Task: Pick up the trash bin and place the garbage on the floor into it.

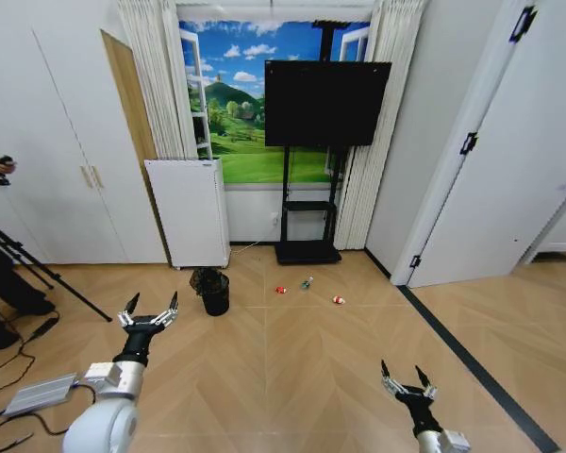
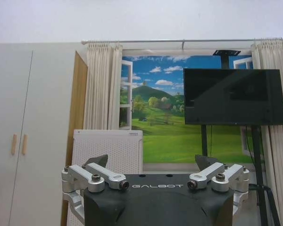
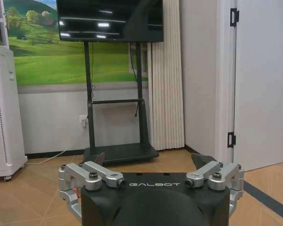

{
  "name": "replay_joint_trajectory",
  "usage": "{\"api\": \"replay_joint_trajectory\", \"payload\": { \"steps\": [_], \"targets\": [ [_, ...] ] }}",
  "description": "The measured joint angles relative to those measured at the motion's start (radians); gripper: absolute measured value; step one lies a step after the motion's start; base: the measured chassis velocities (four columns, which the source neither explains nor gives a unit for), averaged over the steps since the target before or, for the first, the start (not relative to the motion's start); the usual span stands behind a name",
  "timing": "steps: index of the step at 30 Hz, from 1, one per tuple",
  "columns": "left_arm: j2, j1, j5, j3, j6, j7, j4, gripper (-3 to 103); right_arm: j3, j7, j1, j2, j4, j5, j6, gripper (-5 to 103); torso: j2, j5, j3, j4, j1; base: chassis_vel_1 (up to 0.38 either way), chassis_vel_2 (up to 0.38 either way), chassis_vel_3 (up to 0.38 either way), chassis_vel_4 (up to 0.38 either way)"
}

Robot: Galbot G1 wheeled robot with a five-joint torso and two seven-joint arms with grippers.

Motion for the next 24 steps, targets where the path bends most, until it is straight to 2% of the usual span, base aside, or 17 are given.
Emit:
{"api": "replay_joint_trajectory", "payload": {
  "steps": [6, 24],
  "targets": [
    [0.006, -0.002, -0.005, -0.003, 0.022, 0.0, -0.051, 100, -0.002, -0.002, 0.0, 0.001, 0.0, -0.007, -0.001, 100, 0.0, 0.0, 0.0, 0.0, 0.0, 0.0, 0.0, 0.0, 0.0],
    [-0.011, 0.006, 0.015, 0.005, 0.017, 0.0, -0.024, 100, 0.001, 0.006, 0.016, -0.003, -0.041, -0.033, 0.002, 100, 0.0, 0.0, 0.0, 0.0, 0.0, 0.0, 0.0, 0.0, 0.0]
  ]
}}
